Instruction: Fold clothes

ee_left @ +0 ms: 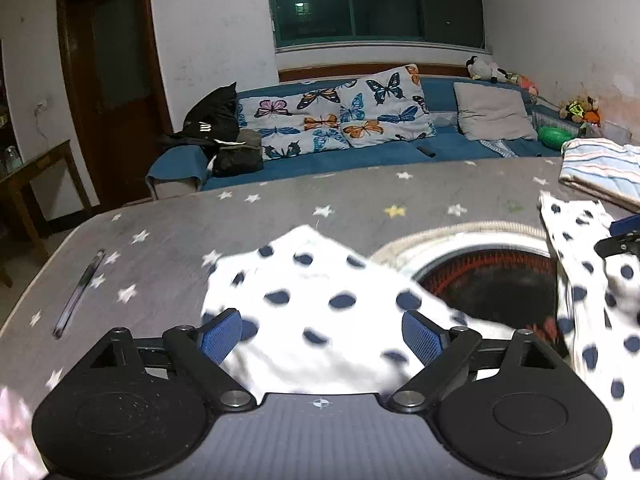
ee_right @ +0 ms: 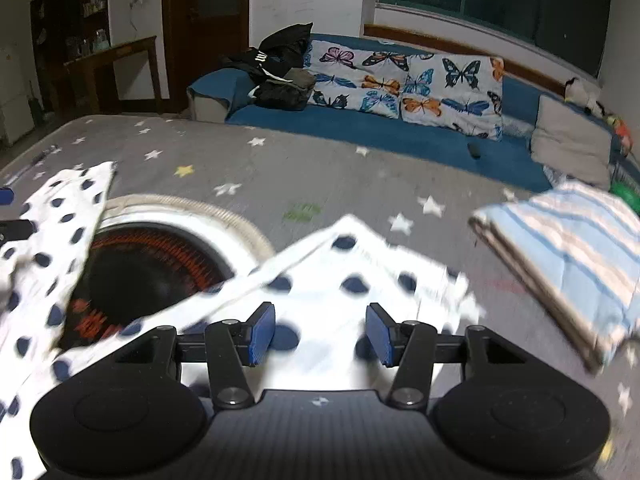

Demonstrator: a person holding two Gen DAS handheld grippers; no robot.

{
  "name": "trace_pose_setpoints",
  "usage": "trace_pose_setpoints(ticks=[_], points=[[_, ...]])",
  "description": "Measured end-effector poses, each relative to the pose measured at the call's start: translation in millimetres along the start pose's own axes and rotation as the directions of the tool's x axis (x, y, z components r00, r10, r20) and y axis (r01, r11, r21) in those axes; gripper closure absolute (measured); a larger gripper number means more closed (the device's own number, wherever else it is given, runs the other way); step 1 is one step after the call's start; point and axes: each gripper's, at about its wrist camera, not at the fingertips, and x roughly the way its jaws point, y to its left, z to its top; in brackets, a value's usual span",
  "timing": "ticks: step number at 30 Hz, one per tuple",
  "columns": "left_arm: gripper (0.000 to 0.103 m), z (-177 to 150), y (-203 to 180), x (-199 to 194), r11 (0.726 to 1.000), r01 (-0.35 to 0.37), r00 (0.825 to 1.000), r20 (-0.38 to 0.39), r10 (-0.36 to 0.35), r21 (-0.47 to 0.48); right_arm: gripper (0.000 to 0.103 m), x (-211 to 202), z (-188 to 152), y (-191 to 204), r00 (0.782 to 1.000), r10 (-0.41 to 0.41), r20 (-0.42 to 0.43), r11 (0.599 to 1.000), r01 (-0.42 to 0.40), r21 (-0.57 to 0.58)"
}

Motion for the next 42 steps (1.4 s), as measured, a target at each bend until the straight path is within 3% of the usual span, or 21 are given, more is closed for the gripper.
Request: trace_pose_setpoints(ticks=[8,11,17,26,35,39,42], points=[[0.013,-31.6,6.4,-18.5,0.998,-0.056,0.998,-0.02,0.057,0.014,0.051,-16.6,-36.5,7.2,1.0,0.001,-0.005,1.0,-0.001,-0.015],[0.013,-40.1,10.1,-18.7,0.995,-0.098,0.995,-0.033,0.099,0.022,0.039,-22.2,-44.0,4.9,1.0,-0.01,-0.002,1.0,0.01,-0.02],[0.014,-52.2,22.3,-24.9,0.988,-0.155,0.987,-0.044,0.154,-0.019,0.039,-30.7,-46.8,2.0,0.999,-0.032,0.006,0.999,0.032,0.004],[0.044,-62.0,25.6,-41.8,0.98,-0.195,0.98,-0.038,0.194,-0.027,0.038,-40.1,-57.7,9.5,0.999,-0.037,0.005,0.999,0.037,-0.003],[0.044,-63.9,31.9,-51.7,0.971,-0.235,0.971,-0.051,0.232,-0.046,0.038,-58.3,-63.3,-4.2,0.998,-0.057,0.025,0.997,0.056,0.054],[0.044,-59.8,25.5,-71.2,0.978,-0.197,0.98,-0.02,0.196,-0.064,0.038,-72.4,-60.5,4.5,0.997,0.011,0.07,0.998,-0.016,0.062],[0.044,-58.4,15.9,-90.5,0.99,-0.127,0.992,0.005,0.127,-0.069,0.038,-76.7,-63.0,15.1,0.995,0.065,0.079,0.996,-0.069,0.051]])
